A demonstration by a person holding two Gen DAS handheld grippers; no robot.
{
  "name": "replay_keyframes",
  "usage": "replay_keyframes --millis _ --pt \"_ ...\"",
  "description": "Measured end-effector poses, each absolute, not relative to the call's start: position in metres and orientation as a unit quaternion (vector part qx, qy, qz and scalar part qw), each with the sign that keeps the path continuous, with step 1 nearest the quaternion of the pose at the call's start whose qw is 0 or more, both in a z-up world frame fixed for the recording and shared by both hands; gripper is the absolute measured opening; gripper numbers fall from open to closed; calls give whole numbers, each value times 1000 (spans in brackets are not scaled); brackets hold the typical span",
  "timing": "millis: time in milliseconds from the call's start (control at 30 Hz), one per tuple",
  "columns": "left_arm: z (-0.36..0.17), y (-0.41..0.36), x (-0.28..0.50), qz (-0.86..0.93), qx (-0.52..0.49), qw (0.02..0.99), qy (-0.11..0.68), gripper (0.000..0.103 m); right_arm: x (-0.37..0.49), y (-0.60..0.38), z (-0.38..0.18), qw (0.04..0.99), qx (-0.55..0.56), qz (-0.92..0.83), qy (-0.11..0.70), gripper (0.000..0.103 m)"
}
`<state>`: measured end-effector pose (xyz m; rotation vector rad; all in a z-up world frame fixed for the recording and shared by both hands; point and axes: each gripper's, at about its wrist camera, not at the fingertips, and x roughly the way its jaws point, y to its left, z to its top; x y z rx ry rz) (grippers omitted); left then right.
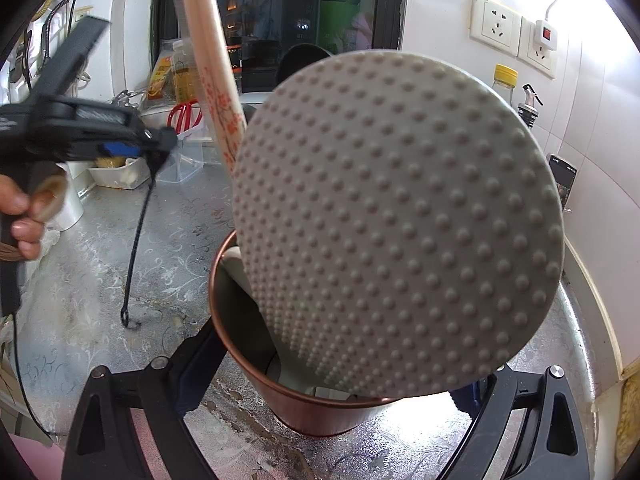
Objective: Organize utensils
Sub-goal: 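Lift the black measuring spoon and carry it toward the red container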
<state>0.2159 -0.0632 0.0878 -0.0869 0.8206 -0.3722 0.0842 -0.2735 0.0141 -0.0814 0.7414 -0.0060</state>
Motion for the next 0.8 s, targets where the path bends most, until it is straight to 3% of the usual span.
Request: replay_keyframes --millis 533,800 --pt "123 -67 184 -203 -17 917 343 39 88 -276 15 930 -39 -2 365 97" --pt "170 -81 165 -243 1 925 291 39 88 -276 16 930 -39 -2 365 97"
